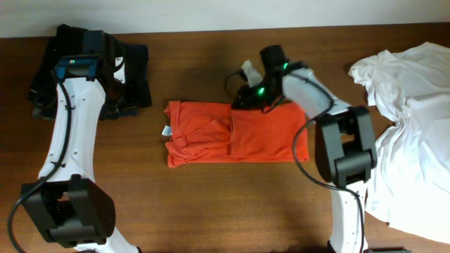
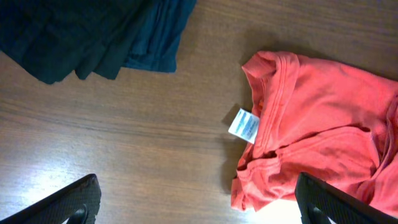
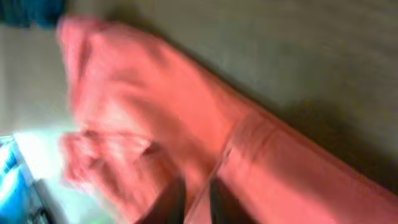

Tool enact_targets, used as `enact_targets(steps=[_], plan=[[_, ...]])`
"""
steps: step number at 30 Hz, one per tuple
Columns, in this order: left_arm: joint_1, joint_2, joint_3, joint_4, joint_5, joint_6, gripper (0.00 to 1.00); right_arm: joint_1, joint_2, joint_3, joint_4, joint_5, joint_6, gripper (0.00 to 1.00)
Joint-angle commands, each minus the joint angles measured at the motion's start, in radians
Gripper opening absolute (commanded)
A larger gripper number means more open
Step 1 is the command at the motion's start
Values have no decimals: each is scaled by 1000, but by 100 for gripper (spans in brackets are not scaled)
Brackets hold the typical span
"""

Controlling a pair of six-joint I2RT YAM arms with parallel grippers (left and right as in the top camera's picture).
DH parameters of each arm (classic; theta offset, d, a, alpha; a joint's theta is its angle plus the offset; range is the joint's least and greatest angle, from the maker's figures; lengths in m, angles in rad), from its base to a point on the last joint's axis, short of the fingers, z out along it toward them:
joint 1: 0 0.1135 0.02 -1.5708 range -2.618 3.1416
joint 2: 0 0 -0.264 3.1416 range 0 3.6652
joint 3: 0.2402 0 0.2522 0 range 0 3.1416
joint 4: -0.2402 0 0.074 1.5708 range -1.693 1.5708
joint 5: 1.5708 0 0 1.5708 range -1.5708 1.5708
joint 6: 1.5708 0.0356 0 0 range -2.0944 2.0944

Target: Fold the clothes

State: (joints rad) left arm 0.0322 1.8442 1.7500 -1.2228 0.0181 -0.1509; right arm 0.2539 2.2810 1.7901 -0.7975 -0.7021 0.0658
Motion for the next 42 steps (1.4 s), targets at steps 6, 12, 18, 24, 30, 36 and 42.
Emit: enact_targets(steps=[6,12,18,24,30,36,42], plan=[[3,5,-1,40,19,2,99,-351,-76,469,-695,582,-5,91],[-7,23,-1,105,102,2,98,-612,-76,466,-758,691,-5,98],[-151,239,-69,86,84,2,99,-687,-76,466,-758,692,-5,98],[-155,354,-102,102,124,74,99,-686,-76,466,-758,692,-5,98],[-208,354,-260,264,125,68,95,-686,-76,466,-758,692,-5,98],[-213,354,-328,329,125,32,42,-686,-76,466,-758,692,-5,98],[-212,354,-329,366,119,32,34,-686,-76,466,-758,692,-5,98]])
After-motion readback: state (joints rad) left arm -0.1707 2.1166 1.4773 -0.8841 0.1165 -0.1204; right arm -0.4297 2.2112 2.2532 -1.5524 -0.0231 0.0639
